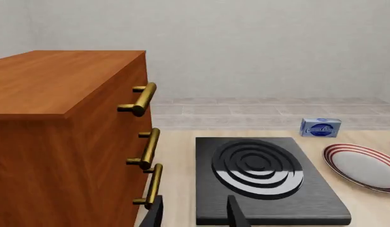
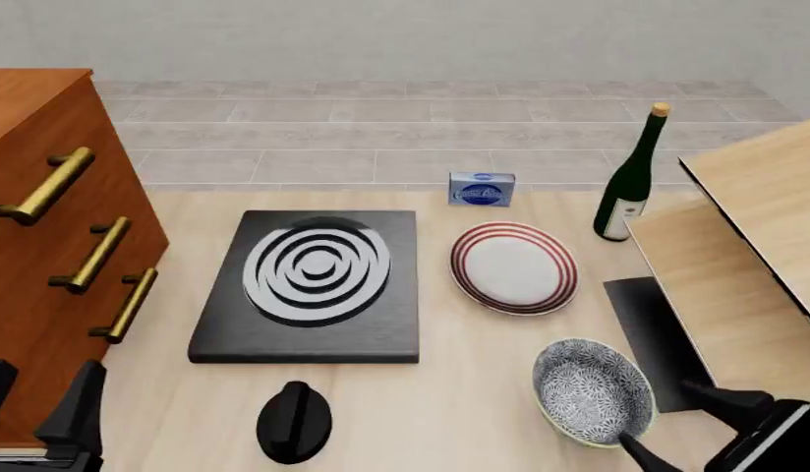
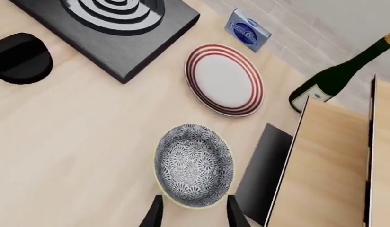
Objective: Put the bowl on the stove.
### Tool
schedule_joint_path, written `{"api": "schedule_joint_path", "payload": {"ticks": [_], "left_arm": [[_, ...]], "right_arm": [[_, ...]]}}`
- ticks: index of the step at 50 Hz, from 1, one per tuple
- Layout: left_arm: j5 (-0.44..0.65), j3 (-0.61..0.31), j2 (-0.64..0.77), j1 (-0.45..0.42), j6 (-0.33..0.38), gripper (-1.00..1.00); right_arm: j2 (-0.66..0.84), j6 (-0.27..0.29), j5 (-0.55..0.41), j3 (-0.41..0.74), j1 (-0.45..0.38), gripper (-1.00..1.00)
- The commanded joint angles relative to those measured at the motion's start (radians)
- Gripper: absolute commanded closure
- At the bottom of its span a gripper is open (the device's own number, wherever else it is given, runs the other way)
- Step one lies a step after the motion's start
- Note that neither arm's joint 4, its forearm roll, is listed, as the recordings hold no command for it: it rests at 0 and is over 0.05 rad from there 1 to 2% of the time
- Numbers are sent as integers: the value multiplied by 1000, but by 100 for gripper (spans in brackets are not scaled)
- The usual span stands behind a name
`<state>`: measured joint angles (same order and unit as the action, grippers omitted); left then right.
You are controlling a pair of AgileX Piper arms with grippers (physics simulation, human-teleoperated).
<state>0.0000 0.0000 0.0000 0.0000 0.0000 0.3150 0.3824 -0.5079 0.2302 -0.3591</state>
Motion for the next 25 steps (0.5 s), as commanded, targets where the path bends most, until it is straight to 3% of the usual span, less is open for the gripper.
{"api": "schedule_joint_path", "payload": {"ticks": [1, 8, 14, 25], "left_arm": [[0, 0, 0, 0, 0, -100], [0, 0, 0, 0, 0, -100], [0, 0, 0, 0, 0, -100], [0, 0, 0, 0, 0, -100]], "right_arm": [[78, 88, 23, -24, -67, -100], [122, 147, 52, -27, -86, -100], [147, 255, 76, -50, -89, -100], [193, 318, 100, -52, -112, -100]]}}
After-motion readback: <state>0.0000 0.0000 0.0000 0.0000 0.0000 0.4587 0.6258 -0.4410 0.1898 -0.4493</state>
